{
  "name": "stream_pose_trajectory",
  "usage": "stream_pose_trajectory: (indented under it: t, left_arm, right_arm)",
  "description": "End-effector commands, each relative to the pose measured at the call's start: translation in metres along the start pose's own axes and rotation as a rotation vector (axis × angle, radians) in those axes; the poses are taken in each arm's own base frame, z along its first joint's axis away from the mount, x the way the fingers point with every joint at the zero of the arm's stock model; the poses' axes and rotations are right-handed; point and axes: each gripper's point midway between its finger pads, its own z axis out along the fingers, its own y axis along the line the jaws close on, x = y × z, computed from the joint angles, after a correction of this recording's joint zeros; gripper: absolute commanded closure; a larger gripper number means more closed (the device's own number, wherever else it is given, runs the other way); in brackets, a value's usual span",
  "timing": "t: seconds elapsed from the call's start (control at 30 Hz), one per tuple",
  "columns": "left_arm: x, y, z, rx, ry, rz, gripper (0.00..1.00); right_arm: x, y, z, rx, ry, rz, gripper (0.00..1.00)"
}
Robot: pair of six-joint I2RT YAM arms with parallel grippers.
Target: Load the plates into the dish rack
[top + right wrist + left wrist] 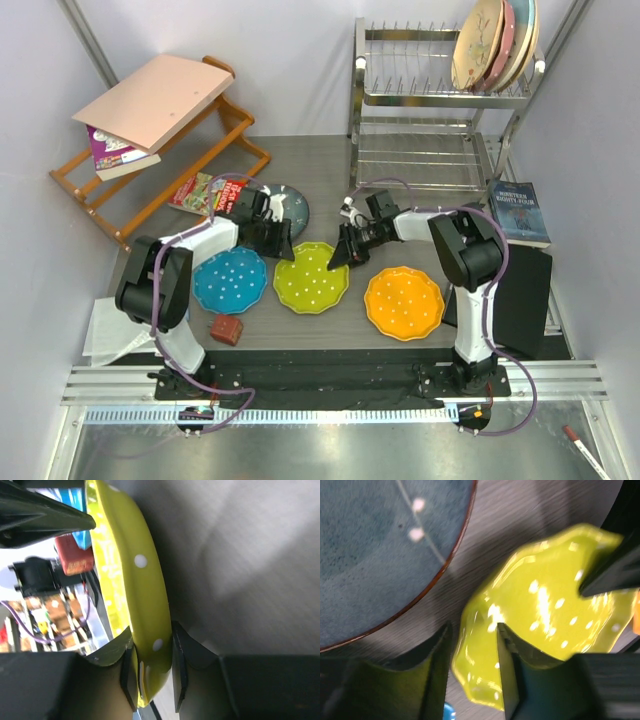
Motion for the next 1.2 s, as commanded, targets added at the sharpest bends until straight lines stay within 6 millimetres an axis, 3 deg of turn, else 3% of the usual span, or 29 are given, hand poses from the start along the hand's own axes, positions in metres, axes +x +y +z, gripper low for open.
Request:
stream_pose_trajectory:
  t: [0.0, 0.07, 0.13, 0.17, 0.2, 0.27, 0.3, 0.33, 0.37, 0.4, 0.43, 0.47, 0.53, 0.57, 0.63, 0.67, 0.73, 0.8, 0.87, 0.93, 1.0, 1.03, 1.1, 1.17]
  left_arm:
    - [-0.051, -0.023, -0.028, 0.054, -0.151, 0.023, 0.54]
    - [-0.056, -0.014, -0.041, 0.043, -0.163, 0.012, 0.47]
    - [-0.068, -0.007, -0.068, 0.018, -0.192, 0.040, 0.45]
    - [-0.072, -0.005, -0.080, 0.005, -0.213, 0.050, 0.43]
    - [-0.081, -0.005, -0.100, -0.022, -0.260, 0.078, 0.42]
    - [-0.090, -0.002, -0.129, -0.086, -0.310, 0.147, 0.37]
    - [-0.094, -0.002, -0.140, -0.112, -0.340, 0.181, 0.35]
    - [-0.105, -0.004, -0.162, -0.162, -0.421, 0.221, 0.29]
    - [-0.105, -0.003, -0.167, -0.186, -0.445, 0.224, 0.27]
    - [-0.109, -0.003, -0.175, -0.204, -0.479, 0.225, 0.24]
    - [-0.113, -0.004, -0.186, -0.223, -0.521, 0.228, 0.11]
    - [-0.111, -0.004, -0.187, -0.226, -0.527, 0.218, 0.07]
    - [-0.108, 0.000, -0.187, -0.247, -0.529, 0.208, 0.00]
    - [-0.105, 0.015, -0.188, -0.331, -0.519, 0.186, 0.01]
    - [-0.098, 0.035, -0.184, -0.421, -0.477, 0.149, 0.01]
    - [-0.097, 0.046, -0.186, -0.487, -0.467, 0.143, 0.01]
    - [-0.097, 0.048, -0.184, -0.516, -0.461, 0.145, 0.00]
    - [-0.097, 0.046, -0.185, -0.544, -0.470, 0.161, 0.01]
    - [-0.100, 0.042, -0.185, -0.544, -0.473, 0.199, 0.00]
    - [-0.100, 0.045, -0.186, -0.585, -0.458, 0.256, 0.00]
    - [-0.099, 0.050, -0.189, -0.619, -0.447, 0.265, 0.00]
    - [-0.100, 0.052, -0.189, -0.635, -0.449, 0.257, 0.01]
    - [-0.102, 0.060, -0.192, -0.694, -0.467, 0.216, 0.01]
    - [-0.105, 0.065, -0.196, -0.741, -0.482, 0.180, 0.01]
  right_arm:
    - [-0.002, 0.039, -0.021, 0.008, 0.008, -0.180, 0.98]
    - [0.001, 0.037, -0.034, 0.030, 0.020, -0.200, 0.99]
    - [0.004, 0.048, -0.049, 0.033, 0.027, -0.243, 0.99]
    - [-0.004, 0.055, -0.059, 0.040, 0.009, -0.270, 0.99]
    - [0.003, 0.060, -0.068, 0.050, 0.038, -0.281, 0.99]
    - [-0.010, 0.081, -0.090, 0.080, 0.001, -0.421, 0.99]
    - [-0.007, 0.090, -0.099, 0.092, 0.008, -0.431, 0.98]
    - [-0.012, 0.105, -0.111, 0.105, -0.019, -0.483, 0.99]
    - [-0.025, 0.122, -0.124, 0.132, -0.061, -0.551, 0.99]
    - [-0.026, 0.134, -0.134, 0.143, -0.076, -0.567, 0.99]
    - [-0.030, 0.145, -0.142, 0.156, -0.102, -0.600, 0.99]
    - [-0.039, 0.174, -0.160, 0.168, -0.171, -0.664, 0.99]
    - [-0.052, 0.195, -0.183, 0.240, -0.259, -0.720, 0.99]
    - [-0.066, 0.219, -0.206, 0.298, -0.350, -0.779, 0.99]
    - [-0.084, 0.246, -0.233, 0.360, -0.470, -0.839, 0.99]
    - [-0.100, 0.277, -0.258, 0.389, -0.594, -0.908, 0.99]
    - [-0.121, 0.300, -0.293, 0.479, -0.772, -0.917, 0.99]
    - [-0.137, 0.346, -0.338, 0.509, -1.014, -0.977, 0.99]
    - [-0.152, 0.361, -0.384, 0.622, -1.232, -0.945, 0.99]
    - [-0.161, 0.389, -0.435, 0.707, -1.468, -0.935, 0.99]
    - [-0.176, 0.396, -0.455, 0.752, -1.570, -0.903, 0.99]
    - [-0.173, 0.403, -0.479, 0.804, -1.662, -0.863, 0.99]
    - [-0.183, 0.407, -0.495, 0.843, -1.747, -0.839, 0.99]
    - [-0.177, 0.416, -0.525, 0.920, -1.880, -0.798, 0.99]
